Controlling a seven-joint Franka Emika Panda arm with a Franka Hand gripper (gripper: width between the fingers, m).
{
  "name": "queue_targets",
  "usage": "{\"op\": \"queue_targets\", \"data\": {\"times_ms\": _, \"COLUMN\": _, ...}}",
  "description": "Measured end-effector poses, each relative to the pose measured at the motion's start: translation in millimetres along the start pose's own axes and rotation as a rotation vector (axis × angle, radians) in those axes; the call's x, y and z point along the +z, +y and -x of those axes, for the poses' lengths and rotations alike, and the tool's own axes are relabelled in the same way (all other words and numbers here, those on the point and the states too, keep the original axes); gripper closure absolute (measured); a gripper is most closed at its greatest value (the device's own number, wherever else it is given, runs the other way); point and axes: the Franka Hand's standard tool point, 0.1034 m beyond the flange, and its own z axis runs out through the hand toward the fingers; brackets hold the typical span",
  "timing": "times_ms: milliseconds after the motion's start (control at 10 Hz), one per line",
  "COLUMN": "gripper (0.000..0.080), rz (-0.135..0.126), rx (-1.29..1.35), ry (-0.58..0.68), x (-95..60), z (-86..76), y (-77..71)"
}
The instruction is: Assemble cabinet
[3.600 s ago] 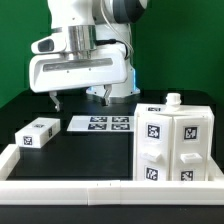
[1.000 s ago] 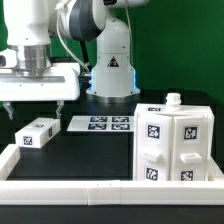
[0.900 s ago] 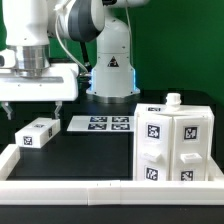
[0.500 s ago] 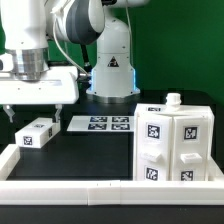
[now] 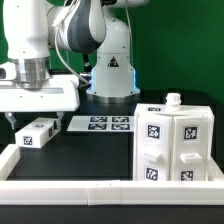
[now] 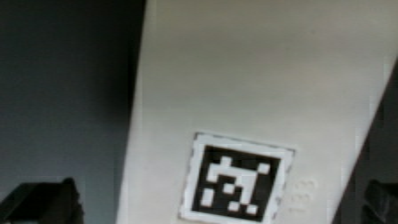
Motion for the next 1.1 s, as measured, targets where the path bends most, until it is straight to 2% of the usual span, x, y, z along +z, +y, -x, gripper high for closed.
{"op": "queue_targets", "data": {"times_ms": 300, "gripper": 0.0028, "rz": 0.006, "rx": -0.016, "ry": 0.002, "x": 9.3, "z": 2.8, "y": -2.6}}
{"op": "queue_targets", "data": {"times_ms": 400, "gripper": 0.0210, "rz": 0.007, "rx": -0.020, "ry": 0.003, "x": 10.0, "z": 3.5, "y": -2.8}}
{"op": "queue_targets", "data": {"times_ms": 700, "gripper": 0.0239, "rz": 0.012, "rx": -0.030, "ry": 0.010, "x": 10.1, "z": 3.6, "y": -4.7}}
{"op": "queue_targets", "data": {"times_ms": 900, "gripper": 0.0239, "rz": 0.035, "rx": -0.078, "ry": 0.048, "x": 7.2, "z": 2.7, "y": -7.8}}
{"op": "queue_targets", "data": {"times_ms": 1100, "gripper": 0.0239, "rz": 0.047, "rx": -0.141, "ry": 0.084, "x": -8.9, "z": -6.9, "y": -35.3}}
